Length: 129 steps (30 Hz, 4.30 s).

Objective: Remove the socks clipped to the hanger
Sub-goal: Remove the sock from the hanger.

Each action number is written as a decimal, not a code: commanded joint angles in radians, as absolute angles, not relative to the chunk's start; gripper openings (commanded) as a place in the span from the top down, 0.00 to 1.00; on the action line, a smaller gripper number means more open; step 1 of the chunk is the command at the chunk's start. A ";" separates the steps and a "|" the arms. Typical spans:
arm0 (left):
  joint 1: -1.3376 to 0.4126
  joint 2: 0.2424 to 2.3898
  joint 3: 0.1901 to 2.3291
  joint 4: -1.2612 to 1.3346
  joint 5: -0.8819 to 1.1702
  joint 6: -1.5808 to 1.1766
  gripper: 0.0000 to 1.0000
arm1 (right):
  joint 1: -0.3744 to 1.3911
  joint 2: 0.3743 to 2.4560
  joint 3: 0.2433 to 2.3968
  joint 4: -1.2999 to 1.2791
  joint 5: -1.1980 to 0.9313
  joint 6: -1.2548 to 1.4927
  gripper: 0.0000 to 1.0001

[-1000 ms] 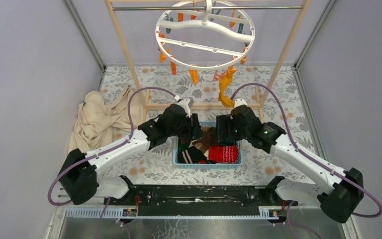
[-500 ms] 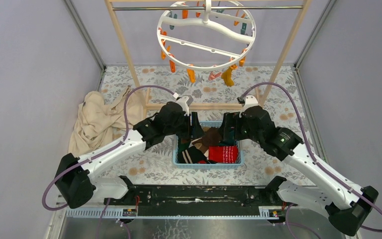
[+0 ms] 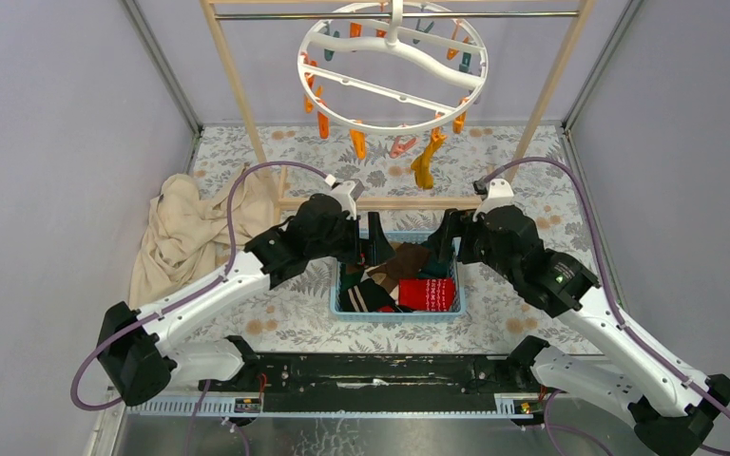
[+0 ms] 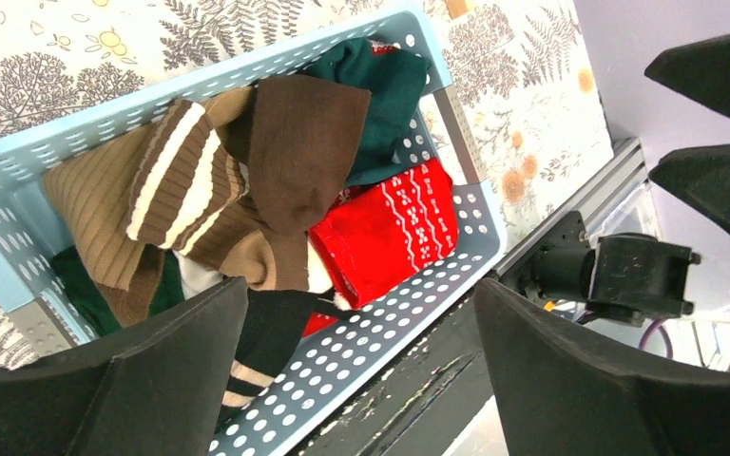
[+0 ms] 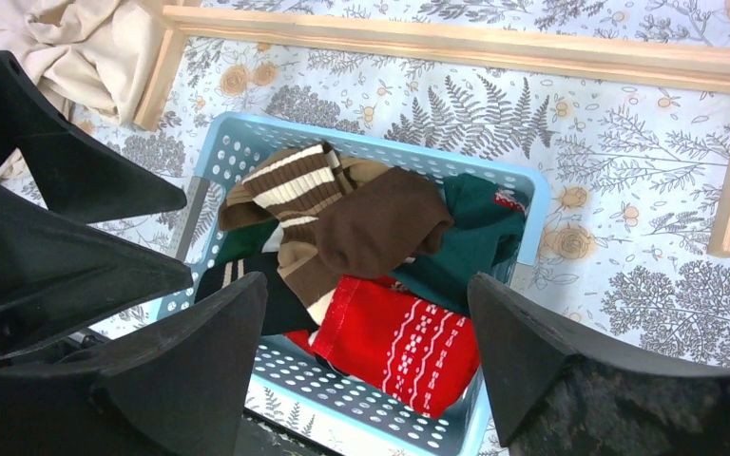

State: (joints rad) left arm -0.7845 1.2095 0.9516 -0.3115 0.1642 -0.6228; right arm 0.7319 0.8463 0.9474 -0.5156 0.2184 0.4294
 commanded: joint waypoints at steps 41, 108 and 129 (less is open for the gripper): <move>-0.780 1.133 0.934 -0.332 0.142 -0.611 0.01 | 0.789 1.019 0.915 0.207 0.403 0.278 0.14; -0.770 1.020 0.992 -0.189 0.134 -0.618 0.01 | 0.730 1.053 1.322 -0.344 0.069 0.252 1.00; -0.771 1.071 1.055 -0.131 0.145 -0.601 0.01 | 0.467 0.997 1.192 -0.158 -0.331 0.288 1.00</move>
State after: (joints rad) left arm -0.7776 1.0931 1.0237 -0.1741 0.1429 -0.6121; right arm 0.5503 0.9852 1.1797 -0.2592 -0.1551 0.2527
